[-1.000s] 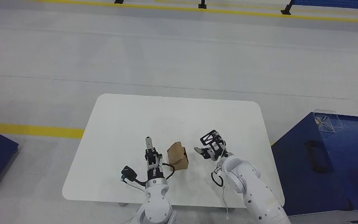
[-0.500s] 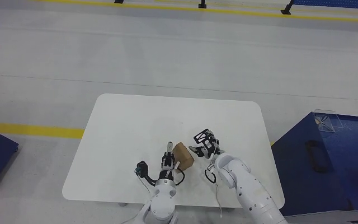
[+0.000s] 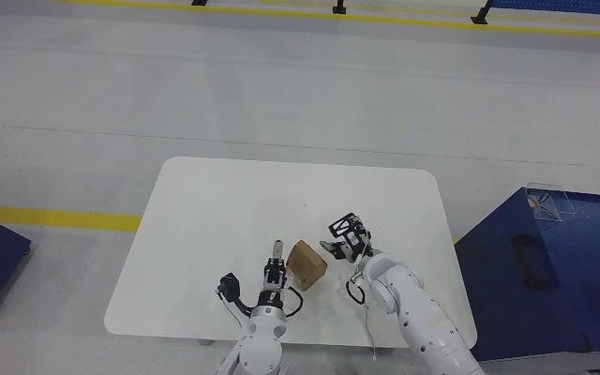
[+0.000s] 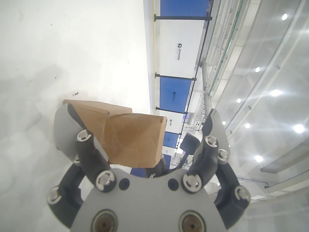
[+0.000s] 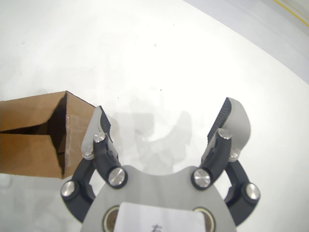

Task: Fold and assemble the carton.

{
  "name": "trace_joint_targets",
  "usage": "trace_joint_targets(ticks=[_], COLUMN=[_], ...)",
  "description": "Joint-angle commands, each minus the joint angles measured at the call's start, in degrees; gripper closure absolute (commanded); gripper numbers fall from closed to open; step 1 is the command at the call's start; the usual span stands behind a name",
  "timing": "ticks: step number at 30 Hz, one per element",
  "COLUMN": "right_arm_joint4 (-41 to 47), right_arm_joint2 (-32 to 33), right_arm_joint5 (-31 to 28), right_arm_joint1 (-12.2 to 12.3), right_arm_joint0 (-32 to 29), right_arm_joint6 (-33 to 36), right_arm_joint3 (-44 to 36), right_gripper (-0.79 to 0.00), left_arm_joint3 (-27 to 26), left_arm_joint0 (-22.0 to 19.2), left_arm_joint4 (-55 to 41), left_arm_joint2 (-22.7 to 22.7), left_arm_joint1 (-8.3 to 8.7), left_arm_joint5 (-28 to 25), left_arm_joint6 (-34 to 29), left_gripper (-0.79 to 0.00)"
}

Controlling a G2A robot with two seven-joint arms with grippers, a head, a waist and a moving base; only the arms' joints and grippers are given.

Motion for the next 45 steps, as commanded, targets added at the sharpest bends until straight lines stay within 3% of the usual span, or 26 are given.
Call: trace_joint_targets(ticks=[1, 3, 4, 5, 8, 9, 14, 36, 45], right_arm_joint4=[0.52, 0.57, 0.35, 0.24, -0.07, -0.2, -0.97, -1.79, -3.49], right_arm_joint2=[1.01, 1.94, 2.28, 2.54, 3.07, 3.13, 2.76, 2.31, 0.71], right_arm_joint5=[0.52, 0.54, 0.66, 0.74, 0.88, 0.96, 1.96, 3.99, 3.13], right_arm_joint1=[0.18, 0.39, 0.47, 0.54, 0.66, 0.66, 0.5, -0.3, -0.71], right_arm_joint0=[-1.59, -2.71, -3.15, -3.63, -4.69, -4.88, -5.17, -3.69, -3.0], right_arm_joint6=[-1.48, -1.38, -1.31, -1.14, -0.57, -0.32, 0.39, 2.31, 3.2], right_arm_joint3=[-2.48, -4.44, -5.38, -6.18, -8.07, -8.47, -8.68, -6.54, -5.6], right_gripper=[-0.785, -0.785, -0.785, -0.785, -0.785, -0.785, -0.785, -0.785, -0.785], left_arm_joint3=[0.56, 0.27, -0.06, -0.21, -0.65, -0.52, 0.83, 5.13, 4.99], left_arm_joint0=[-0.37, -0.91, -0.87, -0.79, -0.85, -0.97, -2.23, -4.69, -4.65], left_arm_joint4=[6.07, 9.11, 10.15, 10.61, 11.96, 11.41, 10.72, 11.84, 11.08], left_arm_joint2=[0.52, 0.08, -0.04, 0.01, -0.26, -0.24, -0.32, 1.24, 1.25], left_arm_joint1=[0.37, 0.76, 0.87, 0.99, 1.26, 1.24, 1.13, 0.43, 0.29], left_arm_joint5=[2.12, 4.87, 5.53, 6.19, 9.57, 10.72, 11.77, 12.9, 12.08], left_arm_joint6=[-3.38, -6.2, -6.8, -8.39, -11.87, -12.95, -14.85, -15.08, -16.19], left_gripper=[-0.785, -0.754, -0.653, -0.6, -0.57, -0.508, -0.385, -0.357, -0.311])
